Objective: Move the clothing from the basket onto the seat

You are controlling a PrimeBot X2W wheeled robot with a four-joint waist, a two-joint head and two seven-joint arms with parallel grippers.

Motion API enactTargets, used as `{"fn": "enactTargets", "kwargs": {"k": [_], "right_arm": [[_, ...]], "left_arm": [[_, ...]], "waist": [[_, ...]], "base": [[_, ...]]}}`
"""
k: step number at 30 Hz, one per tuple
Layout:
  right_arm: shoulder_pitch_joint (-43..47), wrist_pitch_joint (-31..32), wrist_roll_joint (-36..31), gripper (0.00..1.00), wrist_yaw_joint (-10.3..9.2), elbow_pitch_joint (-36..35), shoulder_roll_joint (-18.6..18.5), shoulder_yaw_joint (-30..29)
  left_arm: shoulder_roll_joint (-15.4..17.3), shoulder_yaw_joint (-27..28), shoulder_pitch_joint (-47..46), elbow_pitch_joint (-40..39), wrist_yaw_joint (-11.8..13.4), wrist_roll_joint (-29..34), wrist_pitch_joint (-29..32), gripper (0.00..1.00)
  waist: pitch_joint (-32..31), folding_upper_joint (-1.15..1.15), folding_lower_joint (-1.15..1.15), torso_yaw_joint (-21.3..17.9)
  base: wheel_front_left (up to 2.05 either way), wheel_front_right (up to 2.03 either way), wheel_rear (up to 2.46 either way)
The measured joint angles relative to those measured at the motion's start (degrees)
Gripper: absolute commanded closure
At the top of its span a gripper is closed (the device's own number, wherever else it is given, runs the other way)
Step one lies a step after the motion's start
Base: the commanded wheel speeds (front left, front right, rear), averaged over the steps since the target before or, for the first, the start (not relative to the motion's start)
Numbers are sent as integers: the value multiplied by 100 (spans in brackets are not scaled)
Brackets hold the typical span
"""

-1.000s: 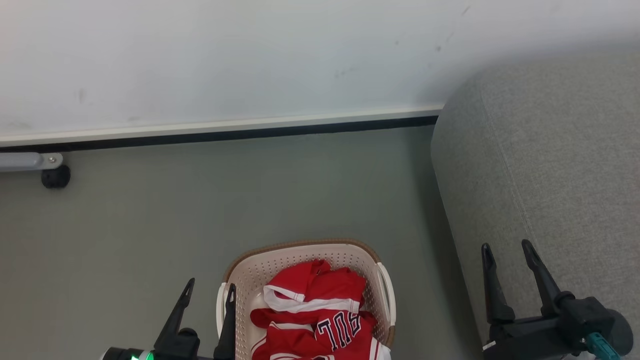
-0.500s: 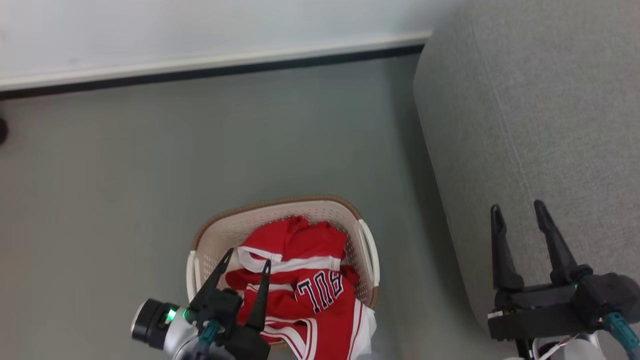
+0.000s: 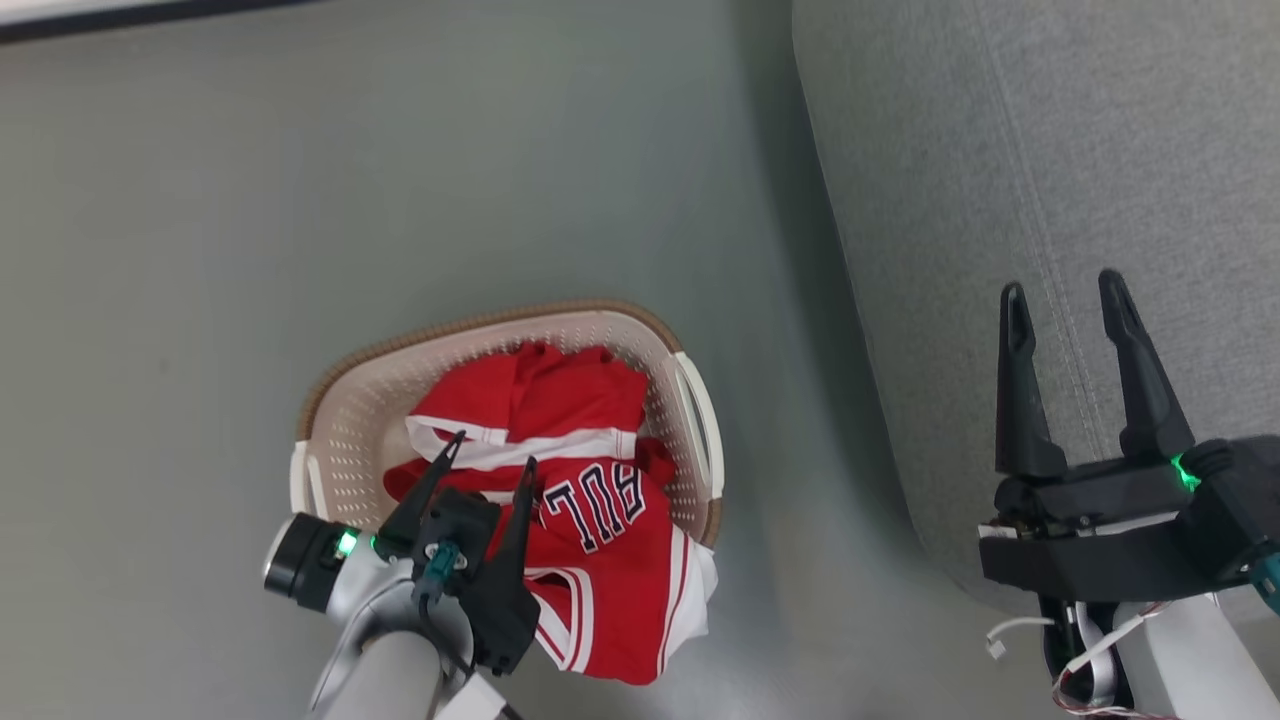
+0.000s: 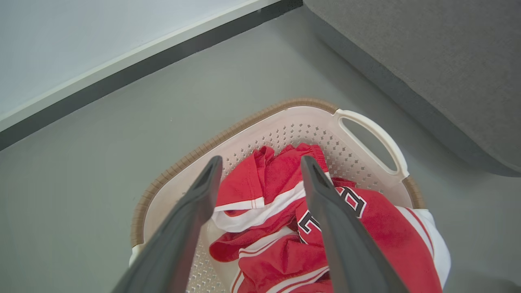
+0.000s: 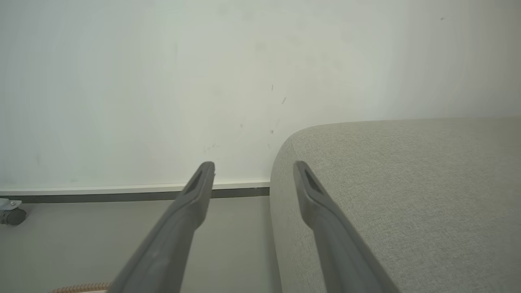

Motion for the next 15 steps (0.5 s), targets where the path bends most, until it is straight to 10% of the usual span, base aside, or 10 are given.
{"fn": "enactTargets", "kwargs": {"k": [15], "right_arm": [[-573,-1,-38,0,73,-428,48,-23]], "left_arm": [[-18,44,-1038,631,110,10,122,0]], "waist": [[1155,1,0,-231]], "base": [[0,0,0]]}}
